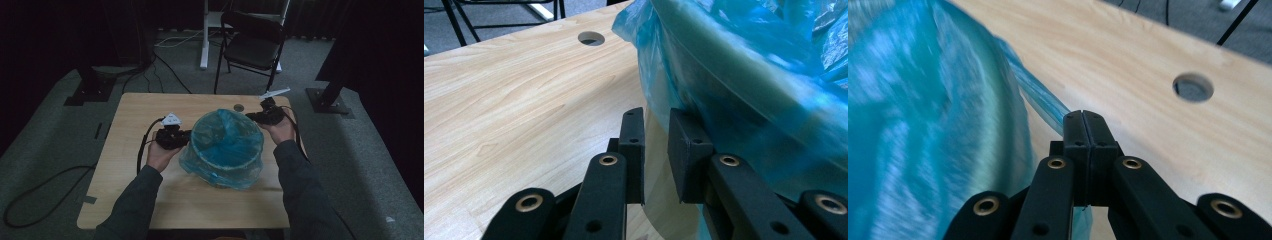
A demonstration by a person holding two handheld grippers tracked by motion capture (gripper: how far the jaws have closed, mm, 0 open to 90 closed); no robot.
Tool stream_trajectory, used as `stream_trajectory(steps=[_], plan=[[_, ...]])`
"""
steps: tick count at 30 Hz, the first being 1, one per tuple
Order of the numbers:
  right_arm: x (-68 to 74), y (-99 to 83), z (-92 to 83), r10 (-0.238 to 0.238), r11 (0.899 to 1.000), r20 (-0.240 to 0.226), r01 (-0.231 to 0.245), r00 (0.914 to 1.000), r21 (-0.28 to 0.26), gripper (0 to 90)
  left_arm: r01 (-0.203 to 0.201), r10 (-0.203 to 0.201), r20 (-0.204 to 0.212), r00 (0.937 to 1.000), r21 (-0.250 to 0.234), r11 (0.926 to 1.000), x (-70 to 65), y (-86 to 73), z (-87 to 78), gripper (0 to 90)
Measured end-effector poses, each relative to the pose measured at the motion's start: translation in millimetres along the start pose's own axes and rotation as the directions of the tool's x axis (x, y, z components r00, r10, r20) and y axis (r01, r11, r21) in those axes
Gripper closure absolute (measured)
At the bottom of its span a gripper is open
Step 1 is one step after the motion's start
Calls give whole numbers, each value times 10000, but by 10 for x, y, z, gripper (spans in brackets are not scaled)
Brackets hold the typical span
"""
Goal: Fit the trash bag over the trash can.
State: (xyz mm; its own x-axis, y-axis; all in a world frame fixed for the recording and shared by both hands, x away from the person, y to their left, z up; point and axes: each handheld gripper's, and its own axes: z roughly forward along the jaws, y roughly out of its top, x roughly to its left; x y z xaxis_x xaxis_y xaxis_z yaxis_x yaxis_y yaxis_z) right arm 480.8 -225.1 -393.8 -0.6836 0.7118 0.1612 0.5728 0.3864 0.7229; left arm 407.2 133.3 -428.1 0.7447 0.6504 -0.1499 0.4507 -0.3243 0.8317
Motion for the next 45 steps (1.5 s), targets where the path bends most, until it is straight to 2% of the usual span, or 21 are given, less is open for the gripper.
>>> stream_trajectory(steps=[10,15,17,21,24,26,30,32,40,41,45], plan=[[-195,-412,57,817,9955,-25,-815,9967,493,899,49,-49,-71,10000,3,10000,25,-20,-14,758],[-203,-575,53,854,9926,-95,-843,9963,880,898,119,-121,-145,9998,-84,9999,41,-21,-39,744],[-196,-620,27,863,9926,-195,-843,9961,870,891,162,-165,-190,9997,-126,9998,55,-22,-63,736],[-110,-680,-123,860,9956,-490,-840,9951,415,749,336,-340,-280,9990,-163,9993,87,-10,-118,712],[-12,-721,-244,649,9979,-733,-649,9952,20,701,489,-496,-261,9984,-267,9984,122,5,-164,687],[54,-750,-285,473,9988,-810,-479,9956,-53,684,540,-550,-284,9981,-360,9979,138,17,-198,682],[165,-794,-307,168,9998,-1006,-177,9948,-78,681,538,-556,-305,9980,-558,9970,145,53,-277,669],[204,-808,-310,44,10000,-898,-48,9959,-50,682,485,-509,-339,9981,-674,9965,144,86,-326,665],[281,-907,-300,50,10000,-1165,-49,9932,11,683,221,-258,-297,9992,-1200,9925,76,264,-520,637],[288,-916,-301,41,10000,-1196,-39,9928,20,683,69,-109,-280,9995,-1378,9904,34,331,-569,637],[335,-947,-300,4,10000,-1340,-10,9910,-49,683,-332,312,-155,9994,-1484,9884,-90,488,-620,622]])
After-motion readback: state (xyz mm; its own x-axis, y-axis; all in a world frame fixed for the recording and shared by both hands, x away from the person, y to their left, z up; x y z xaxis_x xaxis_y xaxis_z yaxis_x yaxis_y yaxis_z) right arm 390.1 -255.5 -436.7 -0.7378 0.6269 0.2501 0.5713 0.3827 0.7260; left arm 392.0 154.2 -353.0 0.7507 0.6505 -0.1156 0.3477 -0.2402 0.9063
